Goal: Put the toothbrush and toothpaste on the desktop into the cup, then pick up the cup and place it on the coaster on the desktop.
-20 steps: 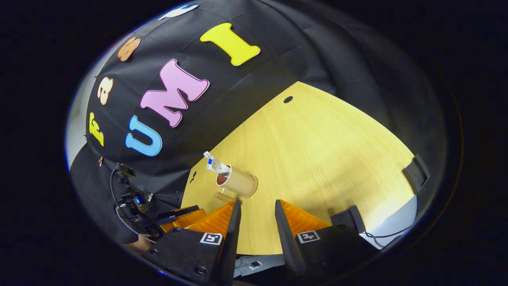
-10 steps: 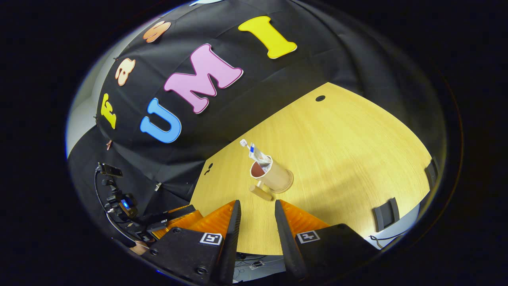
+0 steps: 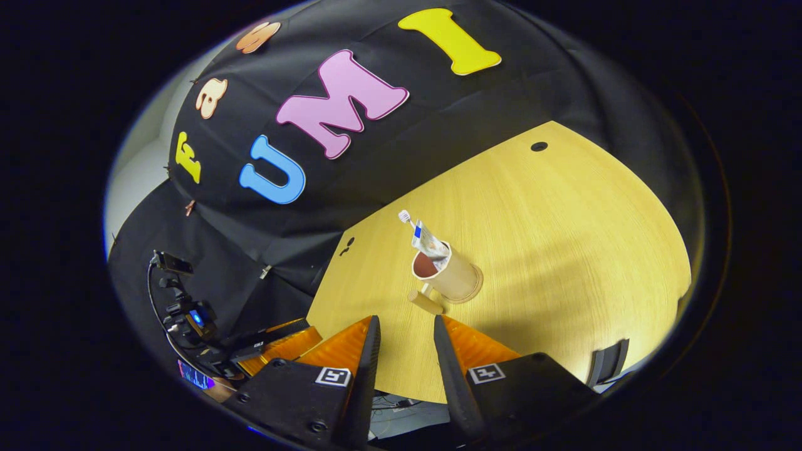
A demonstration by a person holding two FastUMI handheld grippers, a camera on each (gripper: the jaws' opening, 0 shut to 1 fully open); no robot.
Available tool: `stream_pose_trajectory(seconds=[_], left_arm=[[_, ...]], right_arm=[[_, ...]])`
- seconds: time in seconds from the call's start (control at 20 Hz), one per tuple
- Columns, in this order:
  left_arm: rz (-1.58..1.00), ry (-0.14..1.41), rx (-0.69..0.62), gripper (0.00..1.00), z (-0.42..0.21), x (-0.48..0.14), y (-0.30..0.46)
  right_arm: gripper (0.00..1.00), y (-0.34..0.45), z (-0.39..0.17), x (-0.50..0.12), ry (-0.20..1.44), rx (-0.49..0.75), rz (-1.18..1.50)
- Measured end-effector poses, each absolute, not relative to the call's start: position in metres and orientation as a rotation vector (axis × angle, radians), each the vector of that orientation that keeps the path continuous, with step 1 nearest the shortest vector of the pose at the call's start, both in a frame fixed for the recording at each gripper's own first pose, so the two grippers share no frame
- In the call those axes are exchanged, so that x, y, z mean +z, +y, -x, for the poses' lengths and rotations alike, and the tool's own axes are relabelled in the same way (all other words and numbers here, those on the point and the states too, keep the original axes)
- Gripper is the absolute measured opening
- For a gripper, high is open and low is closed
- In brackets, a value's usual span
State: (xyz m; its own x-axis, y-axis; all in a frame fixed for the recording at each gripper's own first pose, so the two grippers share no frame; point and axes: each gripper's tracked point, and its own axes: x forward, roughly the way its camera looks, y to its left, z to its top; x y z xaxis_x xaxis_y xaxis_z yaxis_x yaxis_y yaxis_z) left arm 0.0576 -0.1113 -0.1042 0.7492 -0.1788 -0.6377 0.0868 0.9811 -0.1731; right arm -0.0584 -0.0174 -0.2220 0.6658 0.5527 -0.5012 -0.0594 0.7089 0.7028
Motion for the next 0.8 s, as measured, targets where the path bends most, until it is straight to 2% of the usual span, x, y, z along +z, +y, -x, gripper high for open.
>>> stream_pose_trajectory(seconds=[0.35,0.6,0.8], left_arm=[[0.112,0.708,-0.129,0.88,-0.085,-0.104,-0.145],[0.12,0.693,-0.135,0.88,-0.094,-0.085,-0.164],[0.135,0.687,-0.106,0.88,-0.087,-0.082,-0.157]], right_arm=[[0.53,-0.059,0.072,-0.232,0.743,0.459,-0.609],[0.53,-0.101,0.078,-0.23,0.718,0.437,-0.614],[0.53,-0.104,0.072,-0.223,0.702,0.445,-0.606]])
